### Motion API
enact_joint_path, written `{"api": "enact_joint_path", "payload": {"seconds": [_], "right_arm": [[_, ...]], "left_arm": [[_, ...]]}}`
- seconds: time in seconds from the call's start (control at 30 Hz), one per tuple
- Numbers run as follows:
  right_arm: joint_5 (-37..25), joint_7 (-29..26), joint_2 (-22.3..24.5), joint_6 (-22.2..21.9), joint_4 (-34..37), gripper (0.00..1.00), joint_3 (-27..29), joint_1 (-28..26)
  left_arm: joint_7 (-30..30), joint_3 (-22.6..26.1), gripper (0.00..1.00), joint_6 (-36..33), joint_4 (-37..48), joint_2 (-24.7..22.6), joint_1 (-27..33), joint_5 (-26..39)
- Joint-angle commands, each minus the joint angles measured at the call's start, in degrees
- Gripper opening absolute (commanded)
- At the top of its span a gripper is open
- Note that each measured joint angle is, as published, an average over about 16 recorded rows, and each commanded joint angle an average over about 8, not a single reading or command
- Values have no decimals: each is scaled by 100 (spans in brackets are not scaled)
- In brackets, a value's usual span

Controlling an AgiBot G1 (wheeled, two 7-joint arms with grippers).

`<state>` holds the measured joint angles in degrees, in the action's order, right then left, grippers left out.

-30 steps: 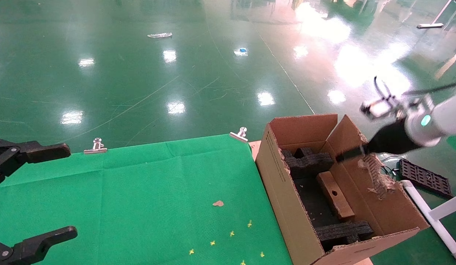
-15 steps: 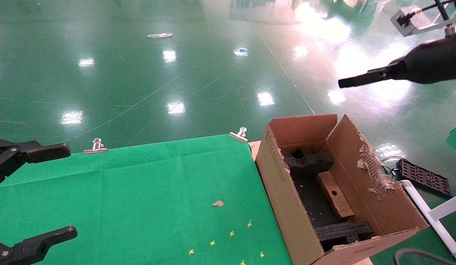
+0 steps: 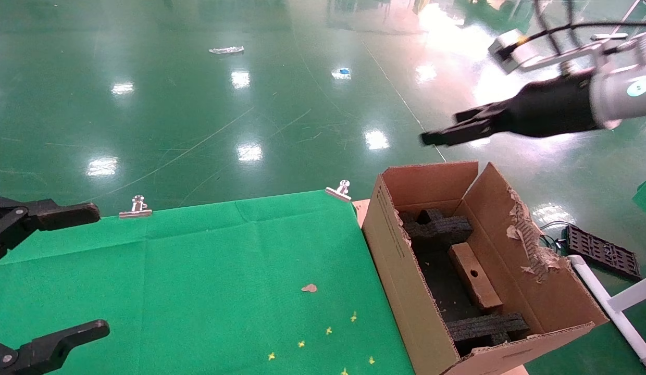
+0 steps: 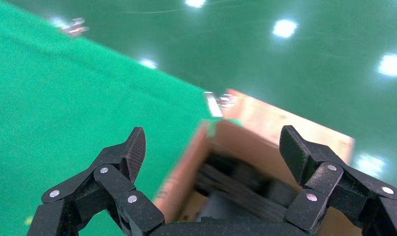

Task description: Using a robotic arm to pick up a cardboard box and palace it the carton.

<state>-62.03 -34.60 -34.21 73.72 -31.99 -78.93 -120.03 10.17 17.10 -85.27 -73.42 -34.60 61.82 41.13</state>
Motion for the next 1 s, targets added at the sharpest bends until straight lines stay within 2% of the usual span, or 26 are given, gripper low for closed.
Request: {"api": "enact_joint_path", "payload": {"seconds": [0.03,1.0], "right_arm": [[82,96,-3,48,-168,100,254,236],[1261,1491,-51,748,-2599,100,3932,3654]], "left_arm": [[0,1,100,0,0,0,0,0],[-5,9,100,3,1,3,3,-6]]}}
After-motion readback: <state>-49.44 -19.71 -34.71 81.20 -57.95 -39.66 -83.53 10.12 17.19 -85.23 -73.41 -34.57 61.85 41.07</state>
